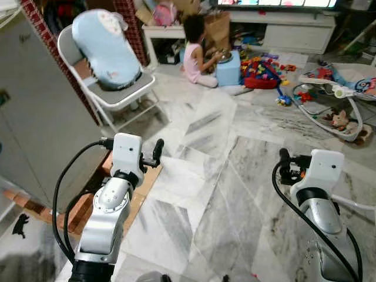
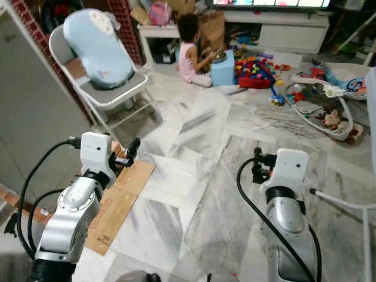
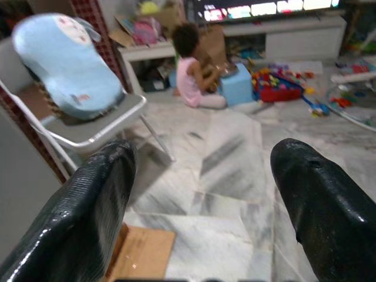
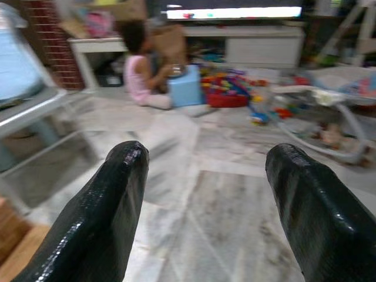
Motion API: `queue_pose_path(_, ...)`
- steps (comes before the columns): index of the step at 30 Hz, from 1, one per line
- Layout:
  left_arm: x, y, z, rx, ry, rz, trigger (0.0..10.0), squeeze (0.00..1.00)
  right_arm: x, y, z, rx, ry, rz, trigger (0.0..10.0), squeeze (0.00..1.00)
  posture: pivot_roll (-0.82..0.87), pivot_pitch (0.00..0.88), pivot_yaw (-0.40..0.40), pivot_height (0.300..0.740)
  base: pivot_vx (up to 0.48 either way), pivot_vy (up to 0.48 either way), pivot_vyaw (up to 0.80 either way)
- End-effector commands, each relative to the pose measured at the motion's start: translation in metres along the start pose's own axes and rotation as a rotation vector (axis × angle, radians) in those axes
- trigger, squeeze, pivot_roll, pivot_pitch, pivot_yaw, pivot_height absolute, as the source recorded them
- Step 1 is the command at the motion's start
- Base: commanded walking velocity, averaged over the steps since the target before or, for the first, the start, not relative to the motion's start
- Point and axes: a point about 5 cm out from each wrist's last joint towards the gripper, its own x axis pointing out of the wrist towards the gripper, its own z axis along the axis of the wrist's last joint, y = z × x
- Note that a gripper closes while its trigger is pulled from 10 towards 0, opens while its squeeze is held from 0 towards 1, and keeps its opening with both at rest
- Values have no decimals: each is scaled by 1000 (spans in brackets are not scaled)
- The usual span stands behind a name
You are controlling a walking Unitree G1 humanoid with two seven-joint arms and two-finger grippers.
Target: Restocking fridge
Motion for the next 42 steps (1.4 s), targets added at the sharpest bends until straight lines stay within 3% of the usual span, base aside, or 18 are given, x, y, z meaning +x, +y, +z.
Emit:
queue_pose_path(1,-2,5,1,-1,-3,42,10000,0,2,3,6,-27,-22,29,10000,0,-157,0,87,740,0,0,0)
queue_pose_path(7,-8,15,-3,-65,9,144,10000,0,15,11,18,-76,-44,144,10000,0,-105,0,1,740,0,0,0)
queue_pose_path(15,-20,21,-7,-70,-4,244,10000,0,34,25,26,-111,-51,252,10000,0,-27,0,-83,740,0,0,0)
queue_pose_path(22,-16,24,4,-13,-24,259,10000,0,41,40,32,-99,-78,288,10000,0,10,0,-75,740,0,0,0)
queue_pose_path(28,-16,26,19,-23,-66,250,10000,0,51,47,47,-80,-139,269,10000,0,-2,0,-49,740,0,0,0)
queue_pose_path(33,-14,26,14,-53,-61,250,10000,0,55,43,42,-63,-127,241,10000,0,17,0,-53,740,0,0,0)
queue_pose_path(35,-19,30,13,-105,-26,260,10000,0,52,41,39,-60,-117,235,10000,0,22,0,-51,740,0,0,0)
queue_pose_path(42,-26,35,9,-98,0,278,10000,0,45,40,35,-82,-91,238,10000,0,25,0,-54,740,0,0,0)
